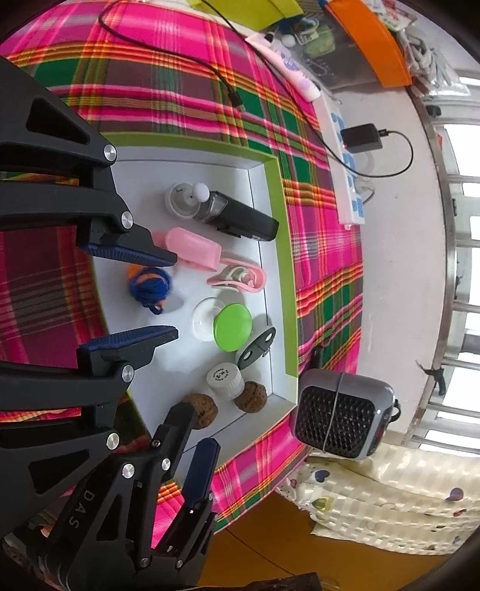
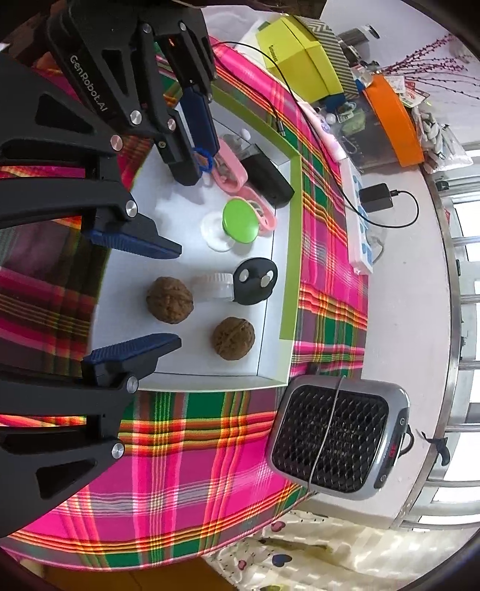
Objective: Organize objects
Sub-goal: 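Open both tools releasing the toy and walnut into the box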
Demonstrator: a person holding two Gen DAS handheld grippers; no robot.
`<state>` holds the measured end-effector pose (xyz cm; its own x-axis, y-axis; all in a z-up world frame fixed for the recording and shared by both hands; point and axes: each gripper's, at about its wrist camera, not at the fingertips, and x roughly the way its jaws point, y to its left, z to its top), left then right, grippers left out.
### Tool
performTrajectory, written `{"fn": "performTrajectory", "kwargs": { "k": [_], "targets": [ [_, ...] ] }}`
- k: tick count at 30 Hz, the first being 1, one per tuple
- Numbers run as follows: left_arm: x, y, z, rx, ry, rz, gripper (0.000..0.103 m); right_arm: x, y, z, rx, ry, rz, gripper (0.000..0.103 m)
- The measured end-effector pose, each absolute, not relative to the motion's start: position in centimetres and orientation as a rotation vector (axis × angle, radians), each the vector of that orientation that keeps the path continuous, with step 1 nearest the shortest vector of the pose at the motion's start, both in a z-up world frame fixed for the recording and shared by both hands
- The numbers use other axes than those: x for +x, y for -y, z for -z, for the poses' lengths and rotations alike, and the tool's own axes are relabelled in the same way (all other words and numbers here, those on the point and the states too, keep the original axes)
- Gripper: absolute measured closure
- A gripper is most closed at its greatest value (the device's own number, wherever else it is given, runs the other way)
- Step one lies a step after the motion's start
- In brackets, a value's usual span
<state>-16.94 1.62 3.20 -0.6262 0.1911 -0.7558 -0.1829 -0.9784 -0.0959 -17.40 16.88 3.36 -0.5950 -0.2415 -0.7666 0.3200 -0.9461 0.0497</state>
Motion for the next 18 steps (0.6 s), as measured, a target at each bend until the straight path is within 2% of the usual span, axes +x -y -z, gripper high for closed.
{"fn": "performTrajectory", "kwargs": {
  "k": [18],
  "targets": [
    [-10.4, -1.0, -5.4, -1.146, -0.033, -2.798, 0.069, -11.1, -16.7, -5.0, 1.088, -0.084, 2.597, 0.06]
  ]
}}
